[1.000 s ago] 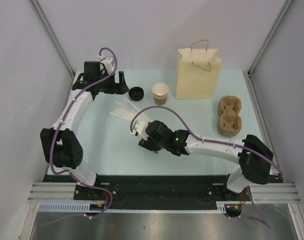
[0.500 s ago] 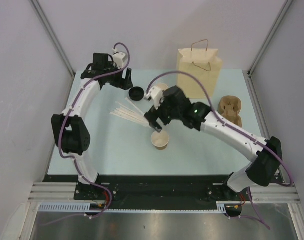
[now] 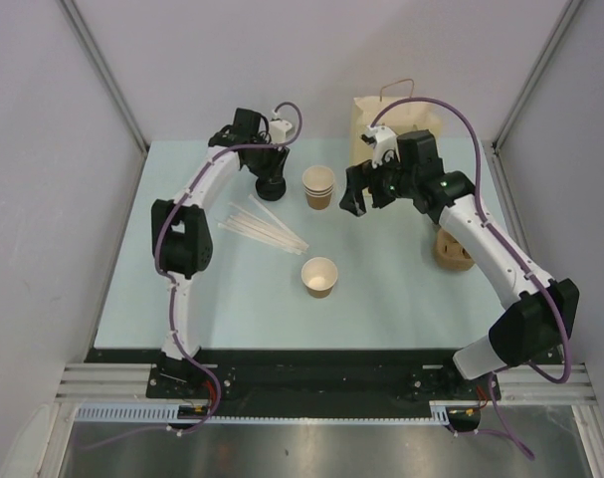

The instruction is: Pack the takeout coffee

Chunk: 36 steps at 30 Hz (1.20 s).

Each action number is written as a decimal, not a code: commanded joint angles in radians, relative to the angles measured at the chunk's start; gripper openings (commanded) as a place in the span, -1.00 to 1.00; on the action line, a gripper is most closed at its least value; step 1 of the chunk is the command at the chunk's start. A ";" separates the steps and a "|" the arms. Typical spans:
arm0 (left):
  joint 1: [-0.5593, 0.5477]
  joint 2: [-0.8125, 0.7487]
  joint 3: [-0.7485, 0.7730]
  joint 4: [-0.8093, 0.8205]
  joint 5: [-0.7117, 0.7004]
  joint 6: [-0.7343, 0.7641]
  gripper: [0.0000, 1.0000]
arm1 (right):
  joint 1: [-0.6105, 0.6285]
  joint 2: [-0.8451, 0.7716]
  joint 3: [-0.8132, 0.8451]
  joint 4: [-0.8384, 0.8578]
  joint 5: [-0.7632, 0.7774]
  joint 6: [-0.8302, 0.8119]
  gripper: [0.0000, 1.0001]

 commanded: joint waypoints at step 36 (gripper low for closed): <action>0.003 0.186 0.134 0.027 0.060 -0.113 -0.46 | -0.050 0.028 0.027 -0.011 -0.116 0.038 0.99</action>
